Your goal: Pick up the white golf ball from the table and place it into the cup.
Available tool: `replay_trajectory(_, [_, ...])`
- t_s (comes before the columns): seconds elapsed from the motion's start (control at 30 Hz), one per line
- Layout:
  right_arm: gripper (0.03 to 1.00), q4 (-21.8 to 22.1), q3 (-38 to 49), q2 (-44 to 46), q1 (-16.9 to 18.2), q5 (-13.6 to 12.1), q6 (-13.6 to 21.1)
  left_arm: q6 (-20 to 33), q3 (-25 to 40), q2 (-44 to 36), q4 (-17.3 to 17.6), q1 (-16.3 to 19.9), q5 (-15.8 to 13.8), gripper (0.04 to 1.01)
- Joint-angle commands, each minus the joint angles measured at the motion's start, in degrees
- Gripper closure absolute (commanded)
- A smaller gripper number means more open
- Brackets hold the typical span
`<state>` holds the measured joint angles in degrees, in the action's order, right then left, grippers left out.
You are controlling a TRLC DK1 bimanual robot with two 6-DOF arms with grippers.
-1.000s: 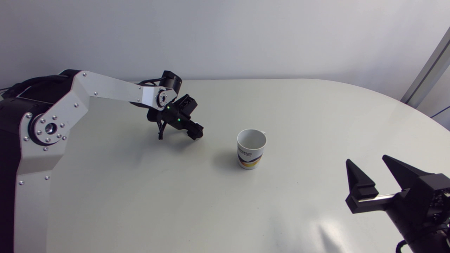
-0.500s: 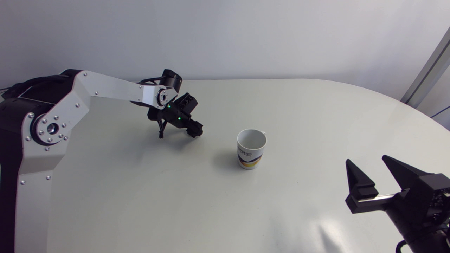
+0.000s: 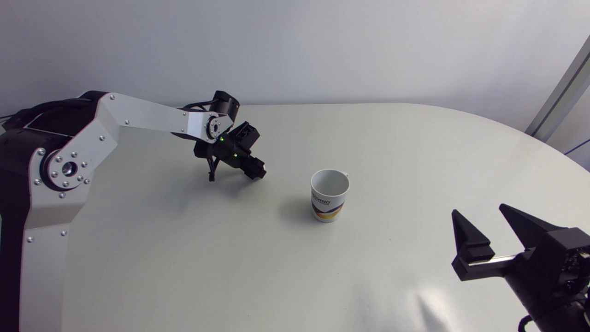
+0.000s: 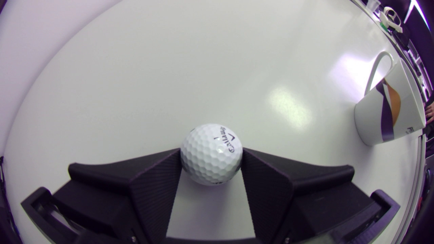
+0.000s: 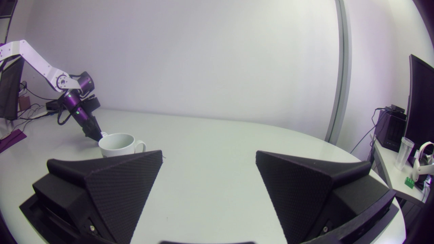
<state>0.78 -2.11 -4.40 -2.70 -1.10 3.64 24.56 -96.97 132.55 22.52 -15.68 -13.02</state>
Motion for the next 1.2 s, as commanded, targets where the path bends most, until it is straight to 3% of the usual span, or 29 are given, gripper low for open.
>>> replay_trajectory(0.0, [0.067, -1.74, 2.02, -0.61, -0.38, -0.13, -1.27, -0.21, -0.41, 0.87, 1.21, -0.40, 0.10, 0.621])
replay_trajectory(0.3, [0.067, -1.74, 2.02, -0.52, -0.46, -0.13, -1.27, 0.23, 5.47, -12.58, 2.00, 1.88, -0.43, 0.623])
replay_trajectory(0.5, [0.067, -1.74, 2.02, -0.52, -0.46, -0.13, -1.27, 0.05, 12.42, -23.65, 2.00, 1.97, -4.12, 0.623])
replay_trajectory(0.63, [0.067, -1.74, 2.02, -0.52, -0.55, -0.13, -1.27, 0.23, 17.87, -28.75, 1.29, -0.67, -6.94, 0.623])
replay_trajectory(0.73, [0.067, -1.74, 2.02, -0.52, -0.55, -0.13, -1.27, -0.39, 21.47, -31.57, -1.69, -3.65, -7.81, 0.623])
replay_trajectory(1.03, [0.067, -1.83, 2.02, -0.61, -0.46, -0.13, -1.27, -1.00, 23.23, -31.74, -5.38, -11.48, -11.42, 0.623])
replay_trajectory(1.17, [0.067, -1.83, 2.02, -0.61, -0.38, -0.13, -1.27, -2.23, 21.82, -30.16, -7.23, -12.53, -14.58, 0.625])
